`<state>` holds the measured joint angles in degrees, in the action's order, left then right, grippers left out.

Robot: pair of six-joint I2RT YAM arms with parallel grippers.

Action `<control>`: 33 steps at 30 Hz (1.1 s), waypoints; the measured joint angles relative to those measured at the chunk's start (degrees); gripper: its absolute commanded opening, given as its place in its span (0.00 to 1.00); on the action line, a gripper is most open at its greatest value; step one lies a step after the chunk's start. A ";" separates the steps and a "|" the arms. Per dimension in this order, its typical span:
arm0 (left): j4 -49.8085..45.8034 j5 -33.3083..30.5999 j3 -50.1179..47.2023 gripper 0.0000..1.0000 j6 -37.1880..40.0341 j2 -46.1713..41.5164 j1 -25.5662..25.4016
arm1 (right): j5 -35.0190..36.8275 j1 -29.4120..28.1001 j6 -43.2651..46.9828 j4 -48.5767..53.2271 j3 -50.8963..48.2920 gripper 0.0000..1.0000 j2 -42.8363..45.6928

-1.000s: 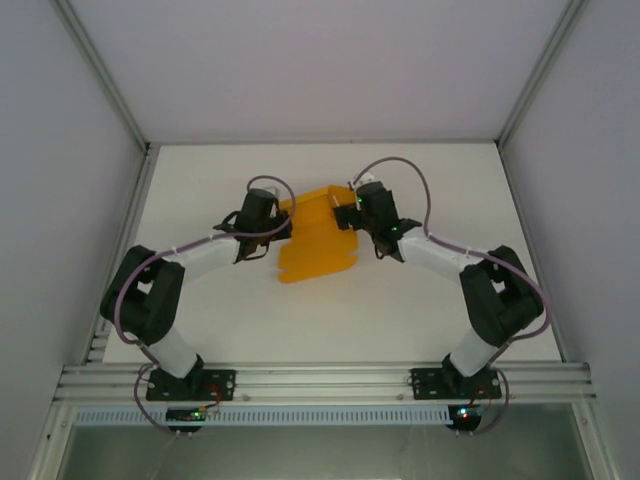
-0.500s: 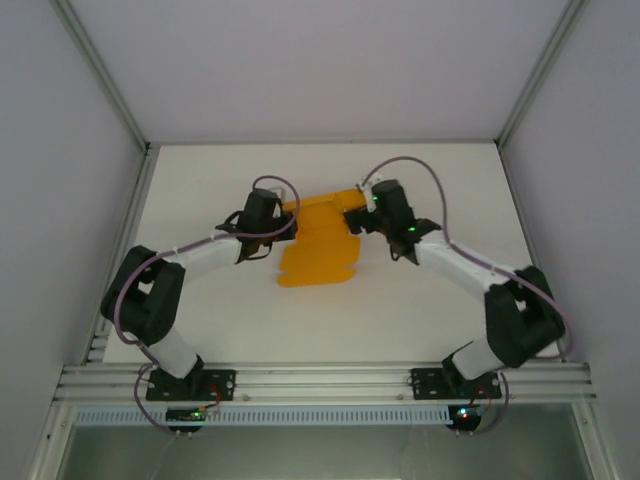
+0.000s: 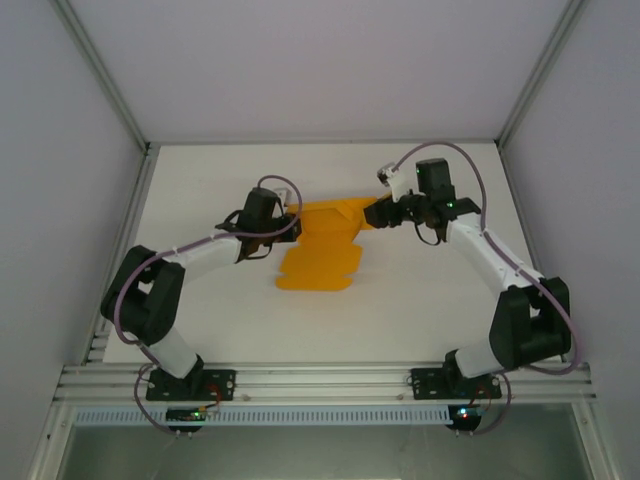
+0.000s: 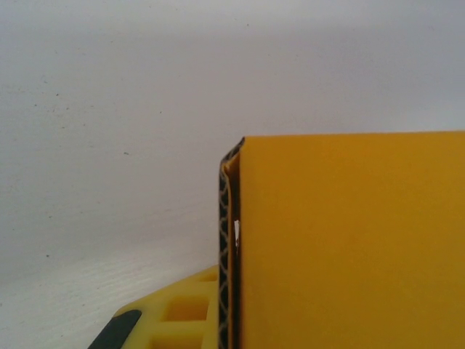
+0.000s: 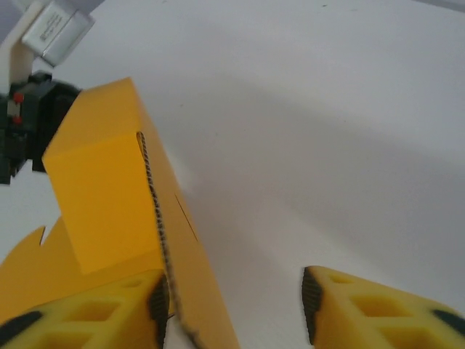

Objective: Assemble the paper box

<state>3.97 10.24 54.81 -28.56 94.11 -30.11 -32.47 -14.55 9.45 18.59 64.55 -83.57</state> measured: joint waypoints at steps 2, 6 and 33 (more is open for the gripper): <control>-0.11 0.28 0.17 0.00 0.11 0.00 0.00 | -0.92 0.02 0.42 0.94 0.92 0.31 -1.29; -0.68 0.26 0.22 0.00 0.35 0.00 0.00 | -1.49 0.00 0.90 2.89 1.57 0.18 -2.78; -5.73 -3.30 5.16 0.00 -3.21 4.85 -0.37 | 60.13 -22.88 -9.70 7.48 12.72 0.05 -13.49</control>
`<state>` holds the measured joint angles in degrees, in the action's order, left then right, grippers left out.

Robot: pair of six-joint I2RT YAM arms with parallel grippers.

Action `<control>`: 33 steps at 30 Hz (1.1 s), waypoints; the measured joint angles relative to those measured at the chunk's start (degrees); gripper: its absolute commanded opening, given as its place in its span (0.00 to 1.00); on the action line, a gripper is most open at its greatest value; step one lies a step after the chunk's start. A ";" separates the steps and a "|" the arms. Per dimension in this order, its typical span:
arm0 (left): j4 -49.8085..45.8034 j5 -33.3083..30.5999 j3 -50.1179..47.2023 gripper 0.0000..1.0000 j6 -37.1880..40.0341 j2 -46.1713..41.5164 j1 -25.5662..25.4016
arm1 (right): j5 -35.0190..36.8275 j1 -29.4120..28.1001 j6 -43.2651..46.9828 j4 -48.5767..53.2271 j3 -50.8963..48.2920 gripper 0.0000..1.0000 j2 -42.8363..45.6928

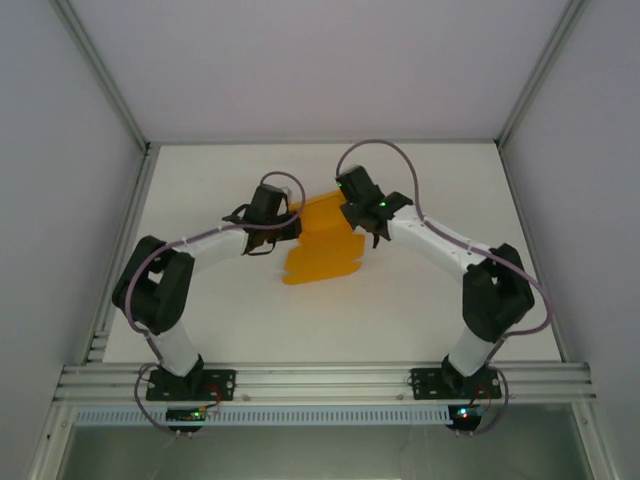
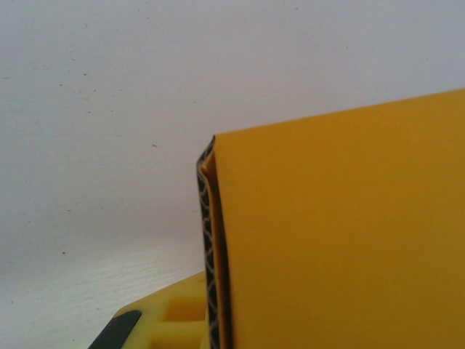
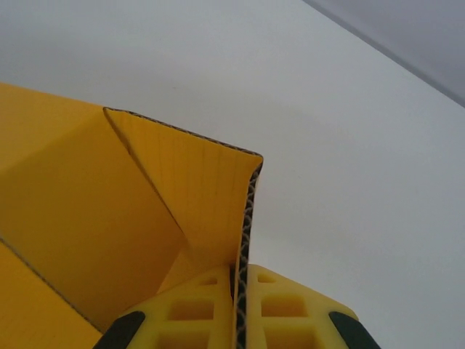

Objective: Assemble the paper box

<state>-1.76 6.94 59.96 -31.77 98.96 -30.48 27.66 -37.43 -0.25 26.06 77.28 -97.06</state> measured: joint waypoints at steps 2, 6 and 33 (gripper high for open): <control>-0.37 -0.17 0.00 0.00 -0.04 0.07 0.00 | 2.08 -1.22 -1.27 0.79 0.15 0.10 -0.35; 0.11 -0.35 0.00 0.00 0.28 0.15 0.35 | 2.49 -2.60 -1.68 3.08 0.00 0.35 0.70; 3.39 2.56 -2.05 0.00 4.96 -1.73 0.37 | -44.52 27.56 4.79 4.07 -5.88 0.98 5.68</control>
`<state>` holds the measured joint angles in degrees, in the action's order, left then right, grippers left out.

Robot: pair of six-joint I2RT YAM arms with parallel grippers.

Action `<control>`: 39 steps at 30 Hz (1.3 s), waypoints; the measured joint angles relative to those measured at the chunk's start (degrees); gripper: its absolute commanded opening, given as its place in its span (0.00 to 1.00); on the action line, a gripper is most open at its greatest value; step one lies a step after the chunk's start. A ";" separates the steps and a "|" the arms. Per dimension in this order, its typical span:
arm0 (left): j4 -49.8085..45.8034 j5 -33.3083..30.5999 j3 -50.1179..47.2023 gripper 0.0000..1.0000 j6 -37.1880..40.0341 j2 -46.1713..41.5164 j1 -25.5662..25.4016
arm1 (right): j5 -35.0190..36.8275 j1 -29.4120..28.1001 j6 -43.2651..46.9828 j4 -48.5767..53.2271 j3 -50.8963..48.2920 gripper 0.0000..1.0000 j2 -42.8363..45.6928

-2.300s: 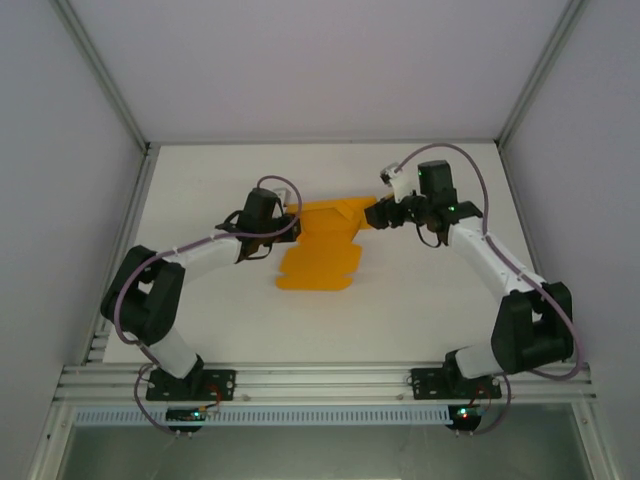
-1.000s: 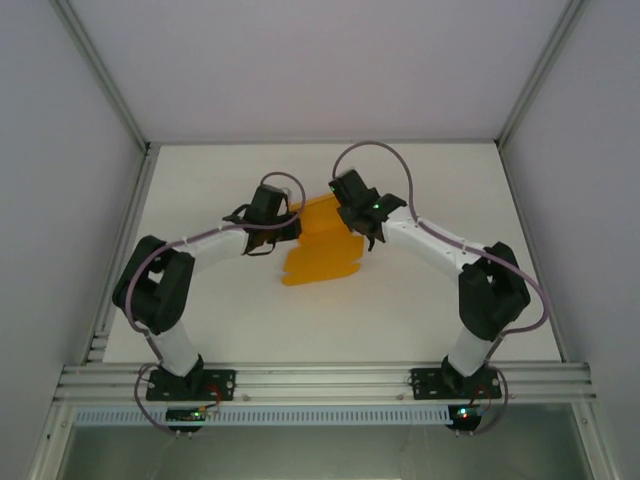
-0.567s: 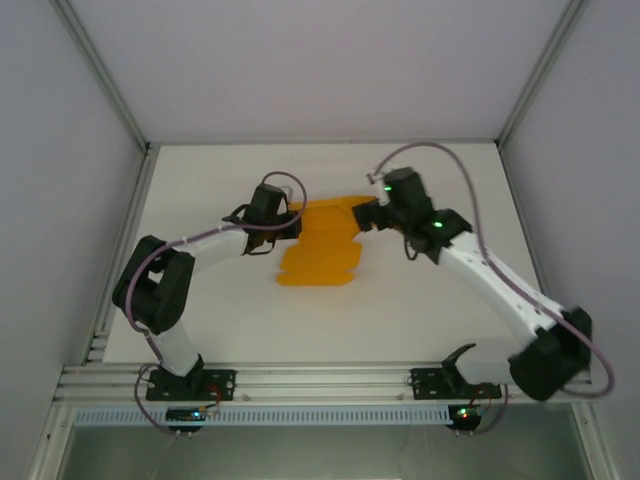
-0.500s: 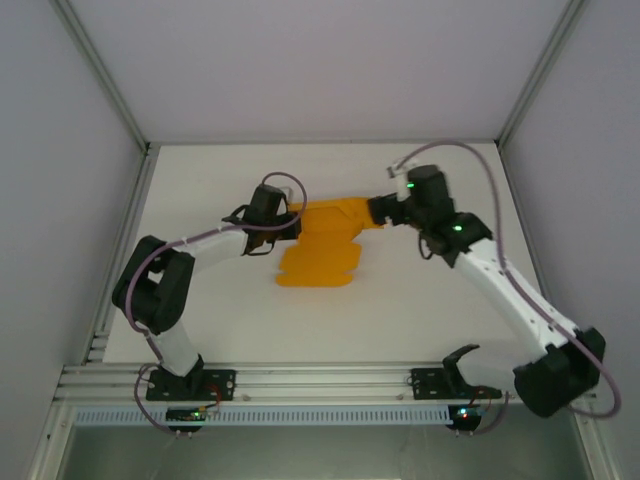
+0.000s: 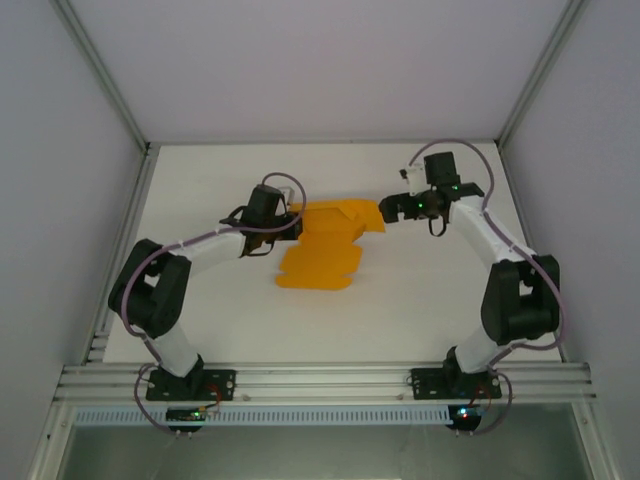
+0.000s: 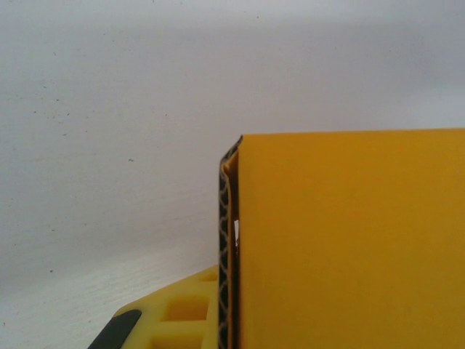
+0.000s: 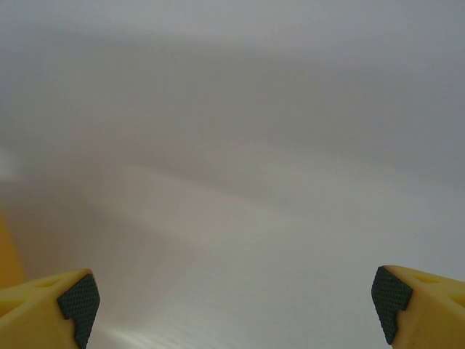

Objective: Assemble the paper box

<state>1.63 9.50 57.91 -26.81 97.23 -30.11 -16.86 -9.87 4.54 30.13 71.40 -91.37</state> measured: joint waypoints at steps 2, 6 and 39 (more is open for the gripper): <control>0.04 -0.02 0.00 0.00 0.00 0.00 0.00 | -3.85 -1.62 2.54 1.40 0.44 0.95 0.00; -0.17 -0.07 0.00 0.00 0.00 0.00 0.09 | -8.59 -5.42 6.08 3.28 0.57 0.82 0.26; -1.73 -4.59 1.97 0.00 -0.39 1.09 -0.20 | 15.72 -22.53 -3.72 -17.66 -4.98 0.39 -3.69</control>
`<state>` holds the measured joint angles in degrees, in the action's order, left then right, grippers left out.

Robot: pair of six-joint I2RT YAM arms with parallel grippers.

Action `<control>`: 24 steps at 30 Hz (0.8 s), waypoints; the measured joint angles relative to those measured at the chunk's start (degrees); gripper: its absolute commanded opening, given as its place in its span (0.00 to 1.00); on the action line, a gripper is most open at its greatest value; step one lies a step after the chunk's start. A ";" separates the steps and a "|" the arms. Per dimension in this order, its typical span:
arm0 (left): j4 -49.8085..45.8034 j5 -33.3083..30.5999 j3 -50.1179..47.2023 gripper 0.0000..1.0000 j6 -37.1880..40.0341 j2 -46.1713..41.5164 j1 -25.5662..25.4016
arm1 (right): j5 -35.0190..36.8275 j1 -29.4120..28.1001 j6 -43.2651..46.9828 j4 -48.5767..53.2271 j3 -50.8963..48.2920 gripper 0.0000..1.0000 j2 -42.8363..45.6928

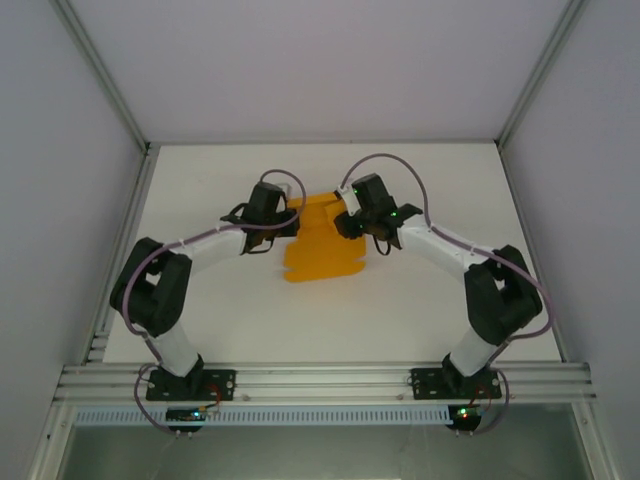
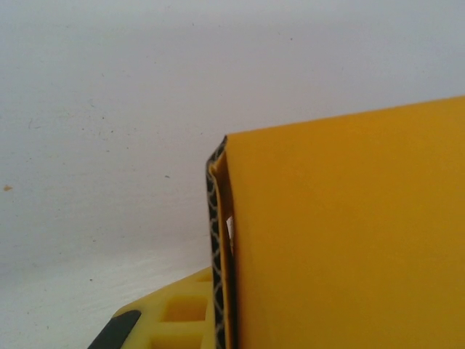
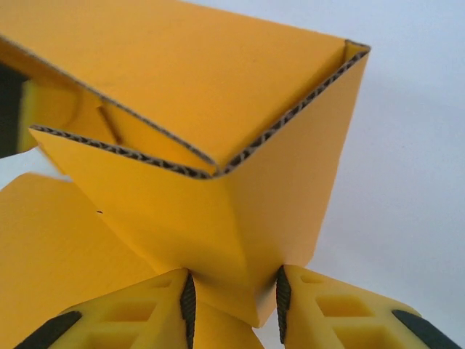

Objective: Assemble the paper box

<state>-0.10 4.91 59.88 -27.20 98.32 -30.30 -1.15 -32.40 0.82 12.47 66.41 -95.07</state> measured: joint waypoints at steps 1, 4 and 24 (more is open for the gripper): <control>0.00 -0.07 0.15 0.00 0.02 0.44 -0.13 | 0.83 0.00 -0.11 -0.79 -0.02 0.40 -0.83; -0.37 -0.09 0.39 0.00 0.20 1.42 -0.33 | 3.74 0.00 -0.15 -3.37 -0.02 0.35 -3.54; -6.82 1.75 5.20 0.00 4.52 6.19 -0.94 | -23.98 10.99 2.71 -21.27 -9.57 0.62 -8.31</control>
<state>-6.92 6.66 65.08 -22.68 104.51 -31.24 -25.12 -21.41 3.53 -8.80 56.84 -103.37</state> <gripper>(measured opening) 0.087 0.607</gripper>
